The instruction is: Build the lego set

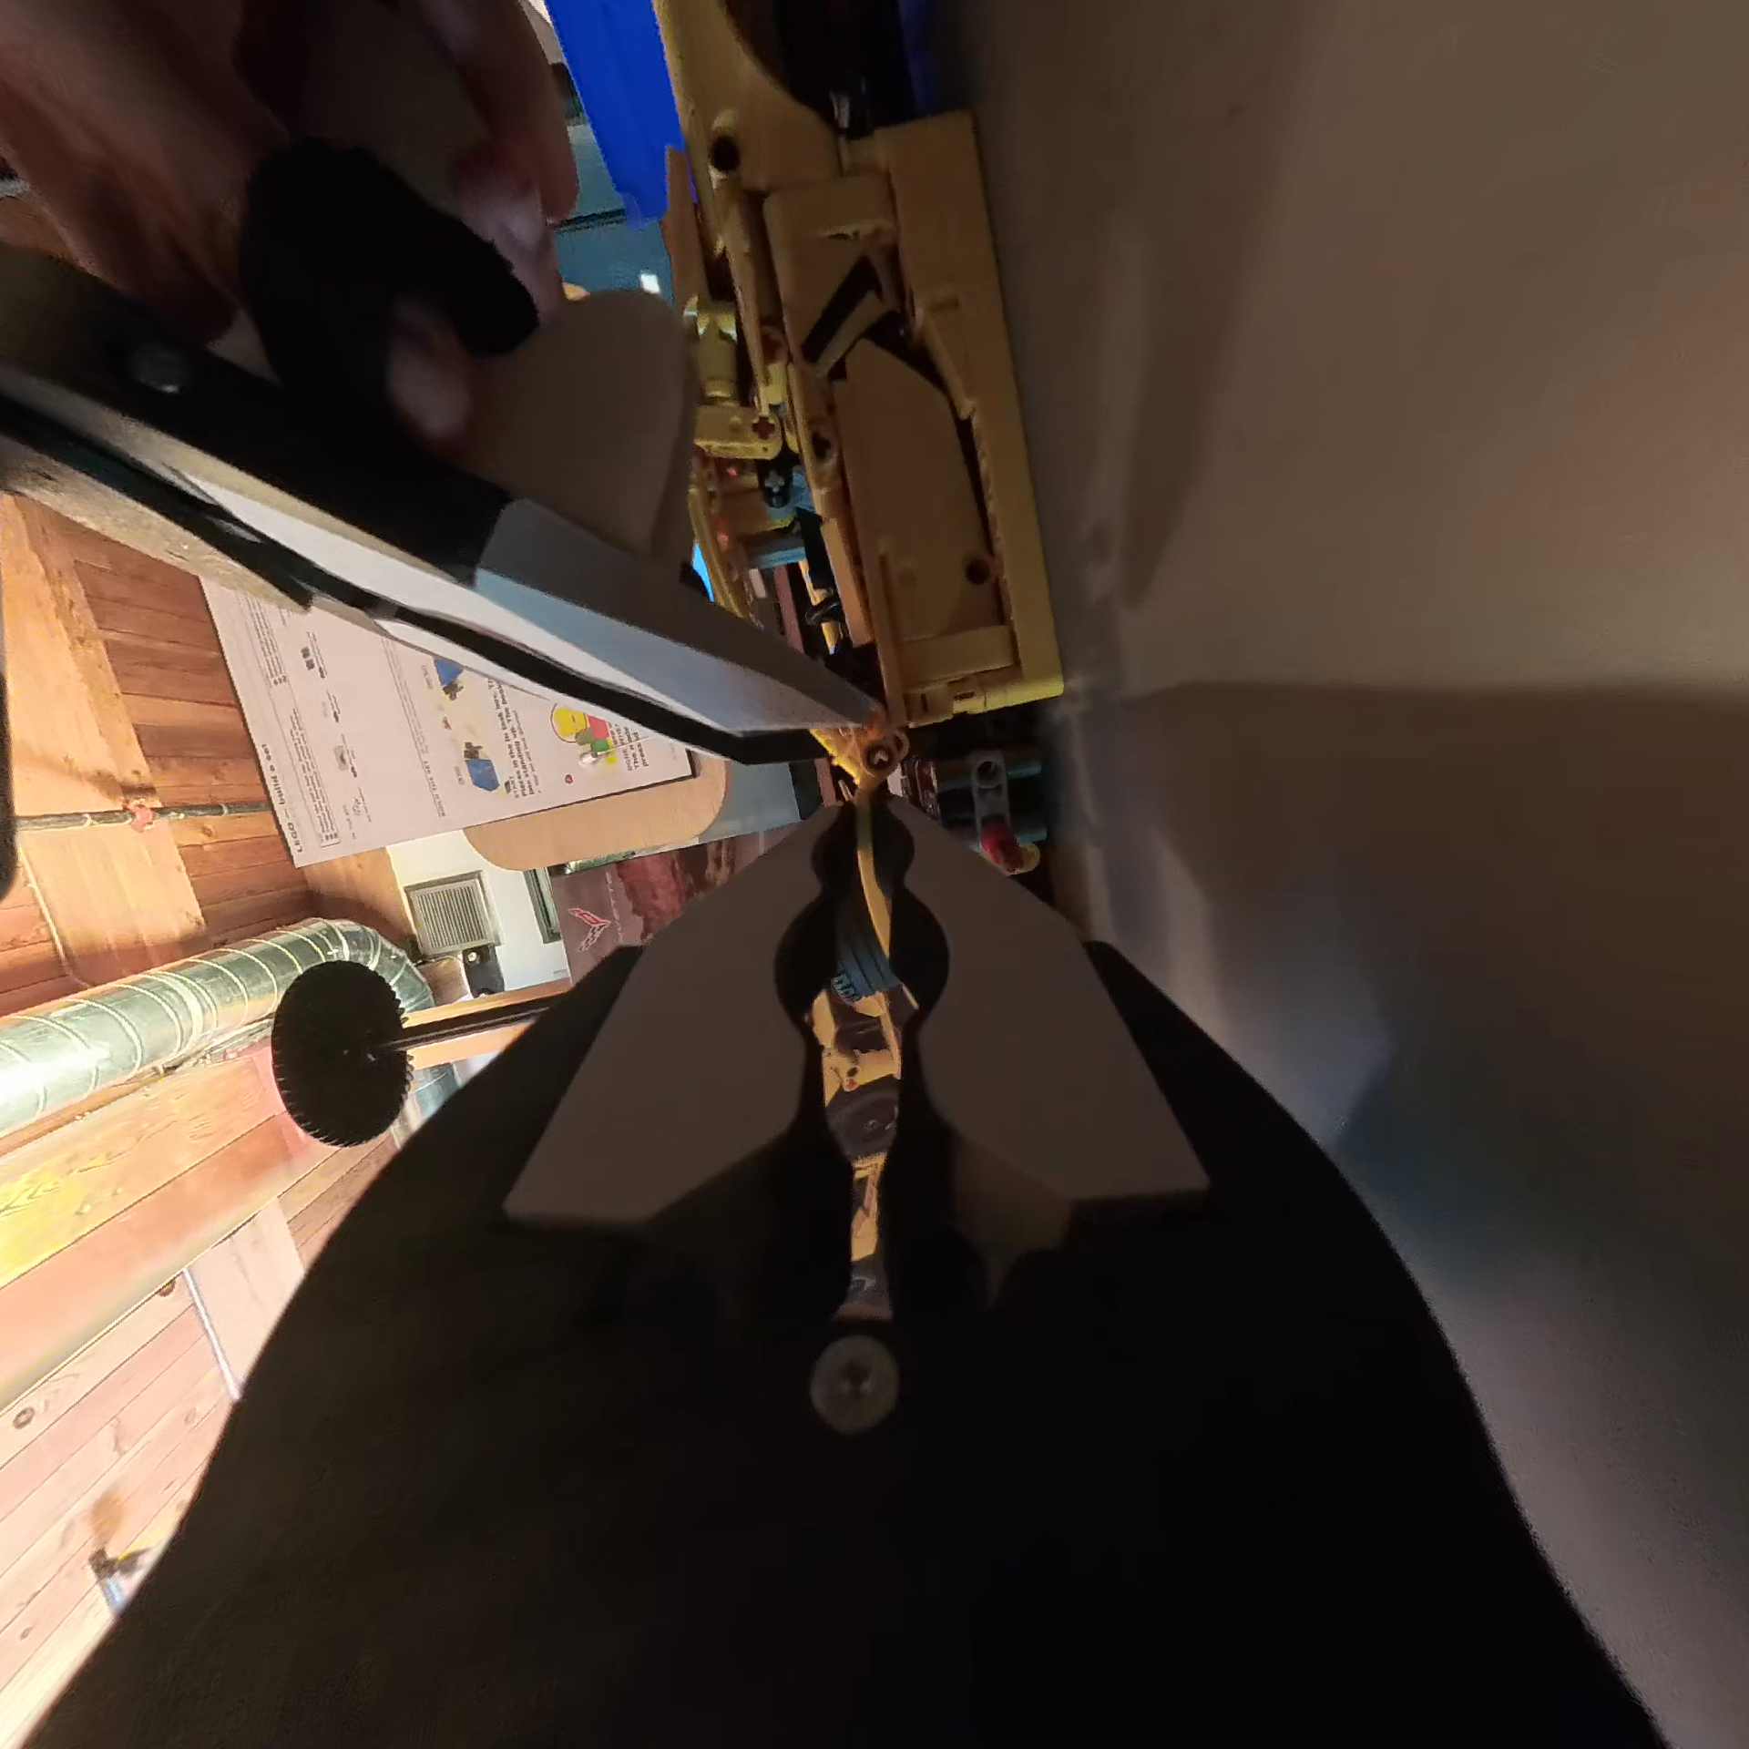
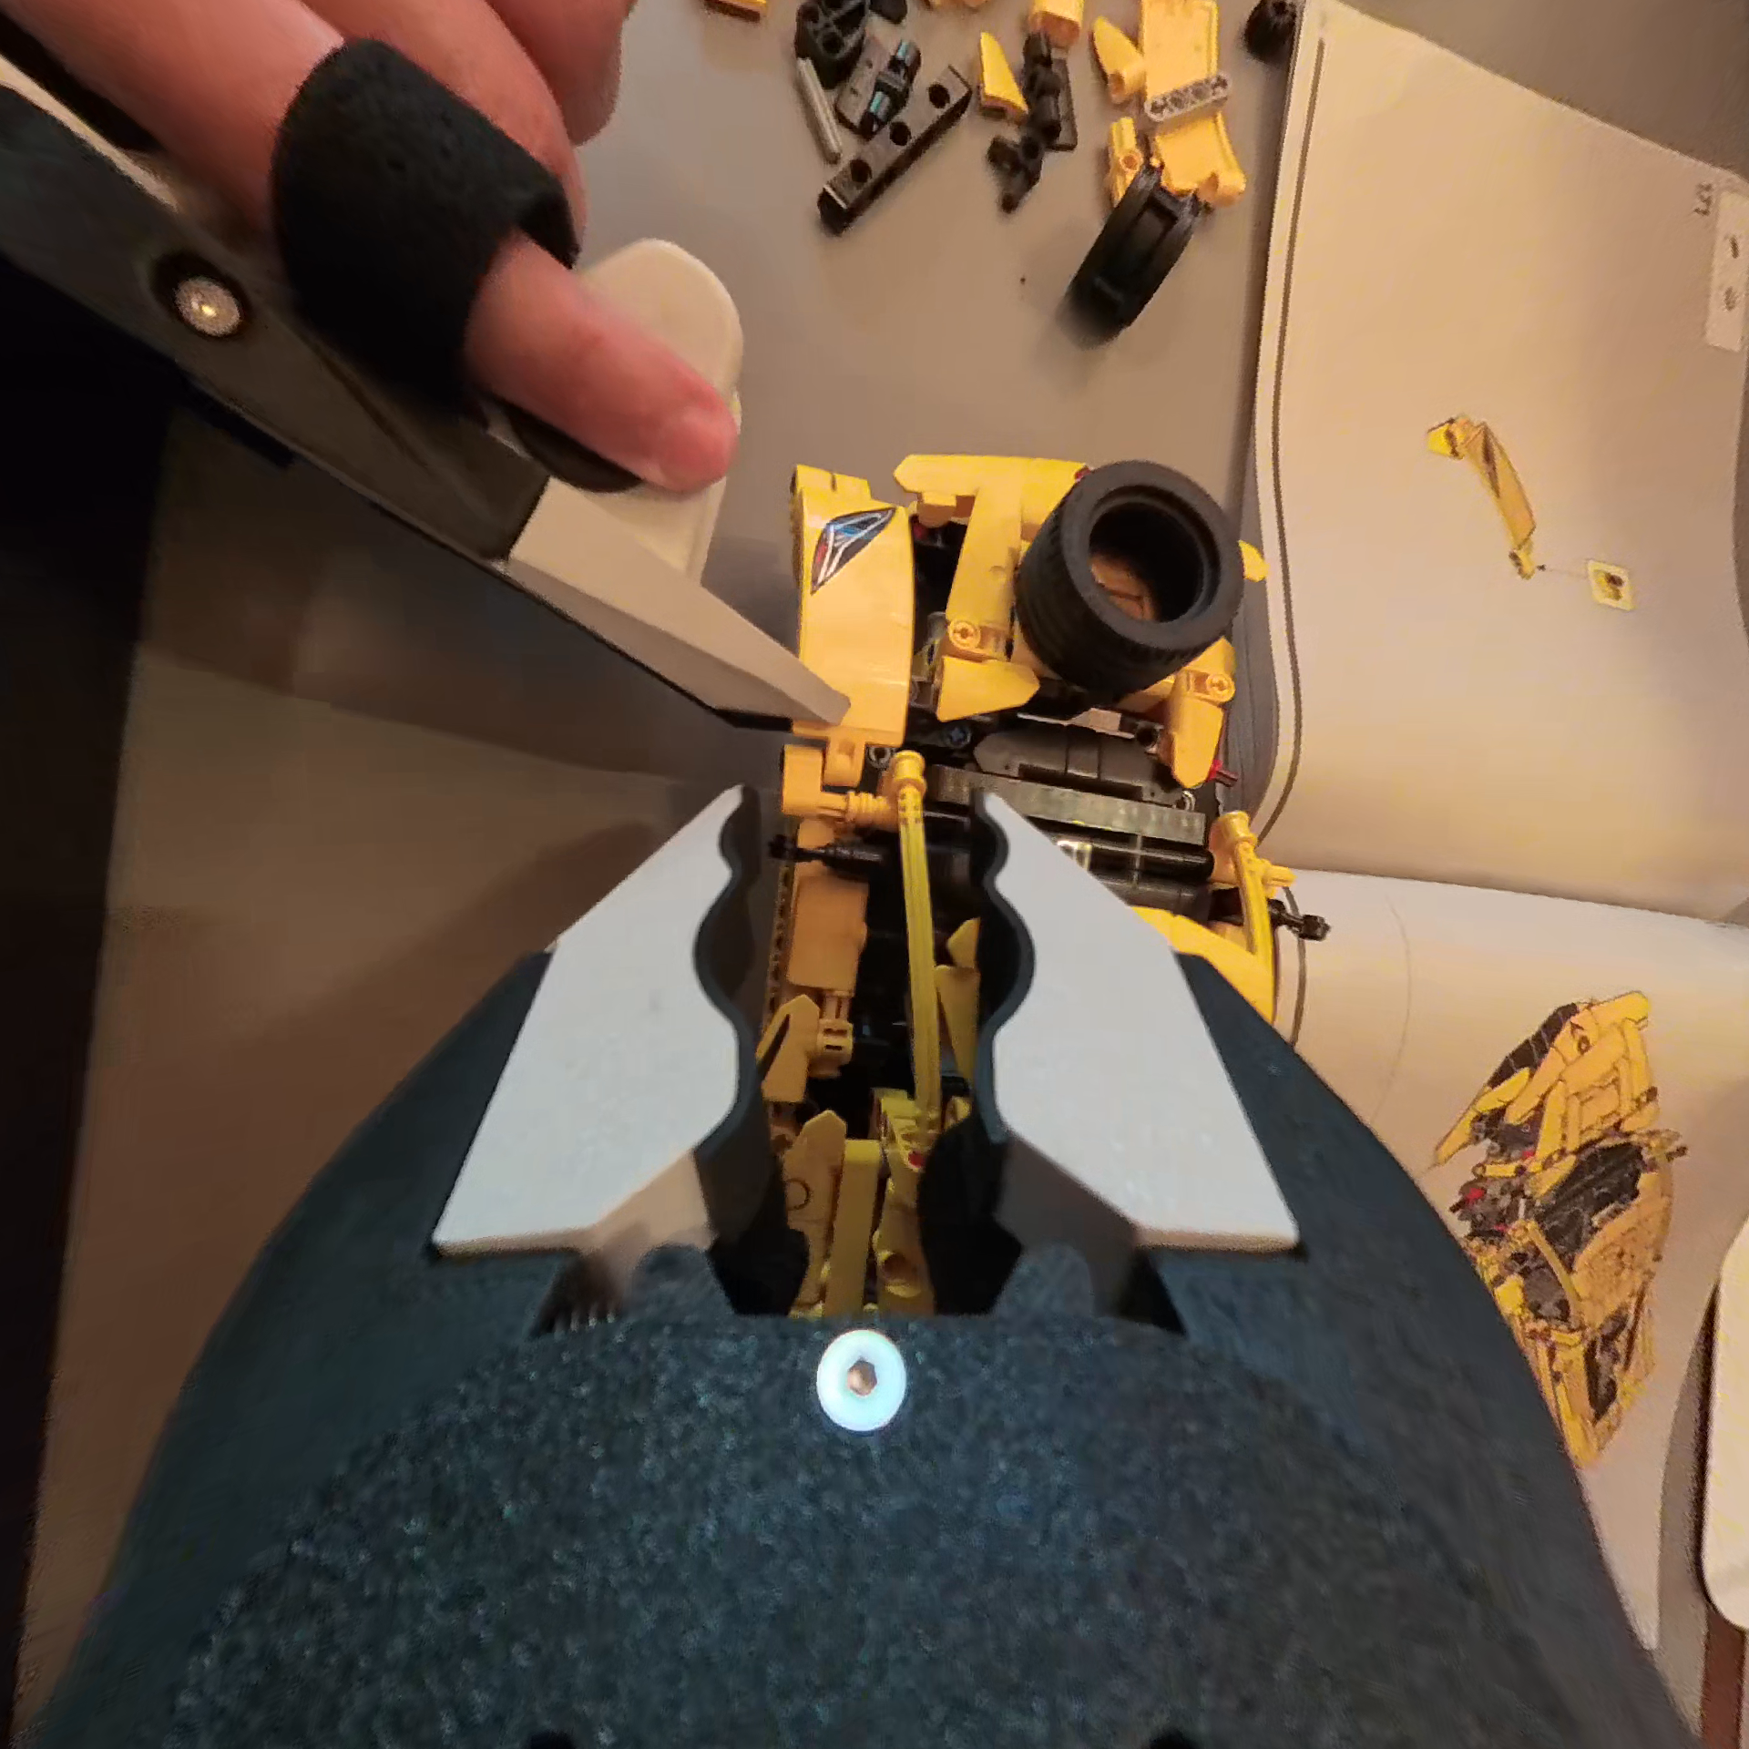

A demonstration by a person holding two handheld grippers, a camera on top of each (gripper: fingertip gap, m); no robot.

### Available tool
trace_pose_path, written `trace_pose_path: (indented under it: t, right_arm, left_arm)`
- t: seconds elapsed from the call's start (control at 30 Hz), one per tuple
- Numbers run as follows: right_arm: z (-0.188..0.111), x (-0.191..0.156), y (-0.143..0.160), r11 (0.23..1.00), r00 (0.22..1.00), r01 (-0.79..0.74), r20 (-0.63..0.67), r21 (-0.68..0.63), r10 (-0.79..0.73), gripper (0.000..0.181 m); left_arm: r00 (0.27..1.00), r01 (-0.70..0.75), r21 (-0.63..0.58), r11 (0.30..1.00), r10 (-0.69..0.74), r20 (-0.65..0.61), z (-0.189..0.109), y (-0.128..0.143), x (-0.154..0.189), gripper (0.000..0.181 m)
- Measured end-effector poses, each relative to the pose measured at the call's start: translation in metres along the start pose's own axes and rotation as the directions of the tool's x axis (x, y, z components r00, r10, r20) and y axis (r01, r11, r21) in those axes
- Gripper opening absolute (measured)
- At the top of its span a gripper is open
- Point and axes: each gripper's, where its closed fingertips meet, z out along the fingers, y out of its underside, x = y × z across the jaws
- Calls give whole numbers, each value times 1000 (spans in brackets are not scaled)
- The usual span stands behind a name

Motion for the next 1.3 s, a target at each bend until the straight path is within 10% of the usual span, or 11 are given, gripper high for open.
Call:
trace_pose_path:
  t: [0.9, 1.3]
  right_arm:
    - [-3, 1, 1, 997, 997, -80, -6, 3, 80, 29]
    - [-2, 44, 20, 970, 996, -82, 7, -230, 86, 120]
  left_arm:
    - [1000, 5, -78, 997, -5, 3, 6, 0, 1, 2]
    - [1000, 6, -80, 997, -6, 8, 6, 1, 2, 2]
